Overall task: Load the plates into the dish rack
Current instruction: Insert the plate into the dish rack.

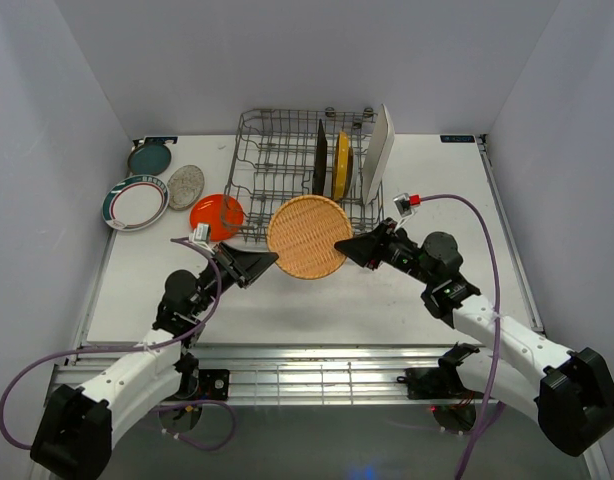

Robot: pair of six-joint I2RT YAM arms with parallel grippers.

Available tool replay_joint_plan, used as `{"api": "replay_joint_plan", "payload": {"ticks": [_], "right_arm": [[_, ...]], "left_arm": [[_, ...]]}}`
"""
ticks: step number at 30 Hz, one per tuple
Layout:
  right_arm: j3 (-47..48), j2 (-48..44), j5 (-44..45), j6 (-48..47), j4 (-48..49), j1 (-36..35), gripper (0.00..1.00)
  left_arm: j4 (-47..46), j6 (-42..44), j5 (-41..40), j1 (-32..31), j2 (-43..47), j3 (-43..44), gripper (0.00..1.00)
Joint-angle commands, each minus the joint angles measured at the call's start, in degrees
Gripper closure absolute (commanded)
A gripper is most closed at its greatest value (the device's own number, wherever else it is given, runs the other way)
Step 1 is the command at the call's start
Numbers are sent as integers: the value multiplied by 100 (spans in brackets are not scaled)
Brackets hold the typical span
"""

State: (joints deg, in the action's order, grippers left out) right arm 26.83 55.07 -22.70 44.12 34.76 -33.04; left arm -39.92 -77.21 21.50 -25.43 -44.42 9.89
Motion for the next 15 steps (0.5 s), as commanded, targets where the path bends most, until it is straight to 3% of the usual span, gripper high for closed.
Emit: {"api": "replay_joint_plan", "payload": {"ticks": [1, 4, 9, 15], "right_arm": [[6, 39, -165, 132, 373, 43, 70], [24, 39, -191, 132, 364, 52, 92], [-2, -14, -156, 123, 356, 61, 92], [-11, -49, -147, 115, 356, 61, 92]], "left_arm": [[-525, 83, 56, -67, -92, 83, 100], [-639, 57, 83, -85, -233, 74, 100], [-771, 65, 74, -94, -339, 39, 100], [-938, 57, 100, -94, -391, 4, 86]]}}
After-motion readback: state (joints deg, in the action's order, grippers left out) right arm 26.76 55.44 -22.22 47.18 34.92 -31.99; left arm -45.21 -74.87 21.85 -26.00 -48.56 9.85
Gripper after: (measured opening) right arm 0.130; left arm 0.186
